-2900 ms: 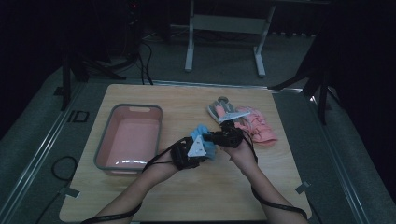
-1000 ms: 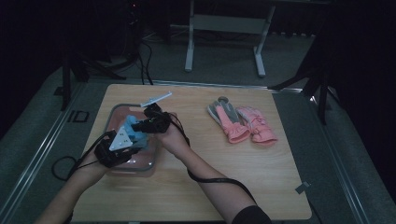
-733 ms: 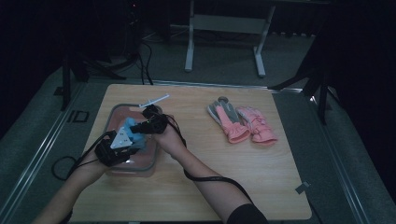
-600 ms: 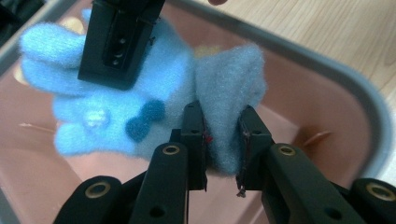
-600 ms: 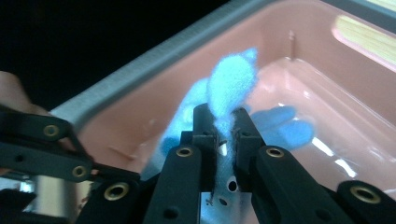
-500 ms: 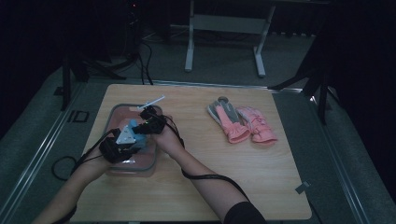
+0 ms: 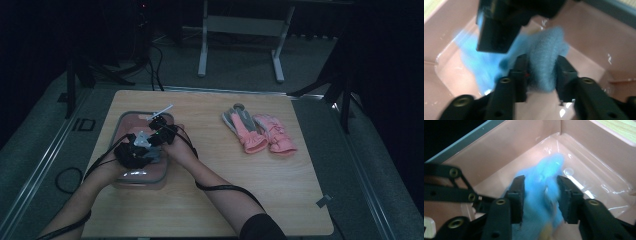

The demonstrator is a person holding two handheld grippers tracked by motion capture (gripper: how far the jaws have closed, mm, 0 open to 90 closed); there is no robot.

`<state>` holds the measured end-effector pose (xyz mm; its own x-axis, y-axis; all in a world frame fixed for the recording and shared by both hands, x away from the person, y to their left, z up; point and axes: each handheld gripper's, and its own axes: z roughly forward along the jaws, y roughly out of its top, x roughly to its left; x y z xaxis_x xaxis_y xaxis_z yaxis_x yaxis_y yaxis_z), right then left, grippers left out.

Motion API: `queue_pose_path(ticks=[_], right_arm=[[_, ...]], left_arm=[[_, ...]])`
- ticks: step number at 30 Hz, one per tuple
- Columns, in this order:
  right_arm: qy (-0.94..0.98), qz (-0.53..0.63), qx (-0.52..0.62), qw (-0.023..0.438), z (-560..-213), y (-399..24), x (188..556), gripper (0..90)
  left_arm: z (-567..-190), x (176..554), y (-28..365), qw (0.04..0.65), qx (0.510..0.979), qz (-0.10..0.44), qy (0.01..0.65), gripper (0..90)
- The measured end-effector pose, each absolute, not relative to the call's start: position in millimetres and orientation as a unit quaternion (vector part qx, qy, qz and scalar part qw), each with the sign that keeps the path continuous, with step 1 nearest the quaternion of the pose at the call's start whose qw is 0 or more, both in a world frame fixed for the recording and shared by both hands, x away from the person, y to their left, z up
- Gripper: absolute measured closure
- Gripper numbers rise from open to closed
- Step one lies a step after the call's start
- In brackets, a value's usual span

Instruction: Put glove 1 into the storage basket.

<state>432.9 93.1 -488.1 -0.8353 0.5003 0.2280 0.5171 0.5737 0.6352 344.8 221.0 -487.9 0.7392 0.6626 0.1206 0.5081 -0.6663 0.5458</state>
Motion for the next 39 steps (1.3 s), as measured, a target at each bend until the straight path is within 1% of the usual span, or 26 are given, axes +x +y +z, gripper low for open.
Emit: queue_pose_path(ticks=[1, 2, 3, 5, 6, 7, 8, 11, 12, 13, 14, 16, 19, 22, 26, 29, 31, 34, 37, 39], right_arm=[[-0.887, -0.362, -0.286, 0.013, -488, 92, 433, 52.4], [-0.885, -0.365, -0.289, 0.013, -487, 91, 433, 52.0], [-0.884, -0.366, -0.29, 0.013, -486, 89, 433, 50.8], [-0.881, -0.372, -0.292, 0.021, -485, 86, 434, 48.6], [-0.88, -0.375, -0.291, 0.024, -484, 84, 433, 46.5], [-0.879, -0.378, -0.29, 0.024, -483, 82, 433, 43.9], [-0.878, -0.381, -0.289, 0.024, -481, 80, 431, 42.7], [-0.877, -0.39, -0.279, 0.032, -475, 74, 426, 33.2], [-0.877, -0.39, -0.279, 0.032, -475, 74, 426, 33.2], [-0.878, -0.391, -0.273, 0.034, -473, 72, 424, 29.7], [-0.877, -0.395, -0.269, 0.035, -470, 67, 422, 25.1], [-0.873, -0.404, -0.269, 0.033, -466, 61, 420, 21.0], [-0.87, -0.414, -0.268, 0.029, -460, 49, 419, 18.1], [-0.861, -0.429, -0.271, 0.031, -454, 37, 418, 17.9], [-0.862, -0.436, -0.26, 0.015, -446, 22, 415, 17.7], [-0.862, -0.442, -0.249, -0.001, -444, 11, 412, 16.5], [-0.859, -0.447, -0.248, -0.015, -443, 4, 412, 14.5], [-0.857, -0.447, -0.254, -0.024, -441, -10, 411, 14.2], [-0.858, -0.44, -0.263, -0.026, -440, -26, 409, 14.7], [-0.856, -0.442, -0.268, -0.018, -439, -37, 408, 14.7]], left_arm=[[-487, 344, 222, 0.25, 0.896, 0.16, 0.331, 56.4], [-486, 344, 222, 0.252, 0.894, 0.158, 0.334, 53.4], [-486, 343, 222, 0.249, 0.895, 0.158, 0.335, 52.3], [-485, 340, 222, 0.243, 0.893, 0.165, 0.341, 47.2], [-484, 339, 223, 0.244, 0.89, 0.168, 0.346, 46.5], [-483, 337, 224, 0.251, 0.885, 0.169, 0.353, 45.4], [-481, 335, 224, 0.258, 0.881, 0.173, 0.357, 41.4], [-476, 330, 227, 0.274, 0.871, 0.183, 0.364, 38.4], [-476, 330, 227, 0.274, 0.871, 0.183, 0.364, 35.8], [-473, 328, 229, 0.287, 0.863, 0.186, 0.371, 35.8], [-471, 327, 229, 0.294, 0.858, 0.188, 0.376, 33.5], [-467, 324, 230, 0.309, 0.854, 0.185, 0.377, 23.1], [-461, 321, 230, 0.327, 0.843, 0.188, 0.384, 16.5], [-456, 320, 227, 0.336, 0.837, 0.192, 0.387, 15.4], [-452, 319, 222, 0.361, 0.826, 0.191, 0.388, 15.4], [-448, 317, 214, 0.363, 0.829, 0.196, 0.377, 15.4], [-446, 315, 207, 0.374, 0.826, 0.194, 0.374, 15.4], [-446, 310, 192, 0.387, 0.828, 0.193, 0.357, 15.4], [-446, 307, 177, 0.4, 0.827, 0.183, 0.351, 15.4], [-446, 303, 165, 0.404, 0.824, 0.184, 0.351, 15.4]])
